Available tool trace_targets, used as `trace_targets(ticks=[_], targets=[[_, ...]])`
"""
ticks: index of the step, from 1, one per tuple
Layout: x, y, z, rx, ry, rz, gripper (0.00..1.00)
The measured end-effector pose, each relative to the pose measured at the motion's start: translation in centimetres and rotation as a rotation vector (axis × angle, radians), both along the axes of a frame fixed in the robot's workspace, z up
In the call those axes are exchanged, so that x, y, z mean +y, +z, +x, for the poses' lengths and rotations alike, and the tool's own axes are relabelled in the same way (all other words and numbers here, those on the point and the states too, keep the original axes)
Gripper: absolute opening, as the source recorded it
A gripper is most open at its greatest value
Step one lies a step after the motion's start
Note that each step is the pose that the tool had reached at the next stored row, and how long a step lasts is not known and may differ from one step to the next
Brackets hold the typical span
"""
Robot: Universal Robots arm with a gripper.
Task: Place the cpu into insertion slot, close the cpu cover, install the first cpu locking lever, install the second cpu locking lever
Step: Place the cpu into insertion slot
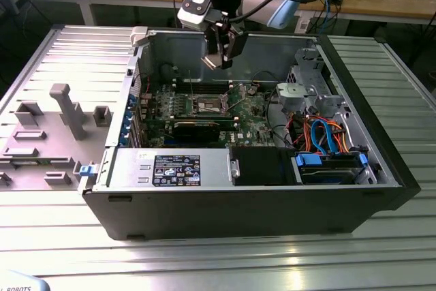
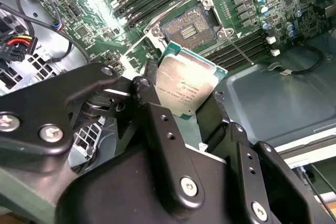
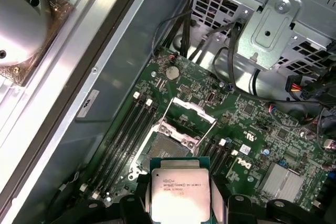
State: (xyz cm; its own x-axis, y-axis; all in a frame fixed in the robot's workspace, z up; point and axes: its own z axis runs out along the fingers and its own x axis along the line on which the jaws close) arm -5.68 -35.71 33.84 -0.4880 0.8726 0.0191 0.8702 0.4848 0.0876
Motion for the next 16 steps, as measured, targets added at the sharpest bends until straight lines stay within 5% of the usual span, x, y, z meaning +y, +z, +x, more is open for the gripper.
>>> trace_targets(ticks=[16], targets=[[0.00,-0.03,-0.01,0.0000,-0.012,-0.0008,0.54]])
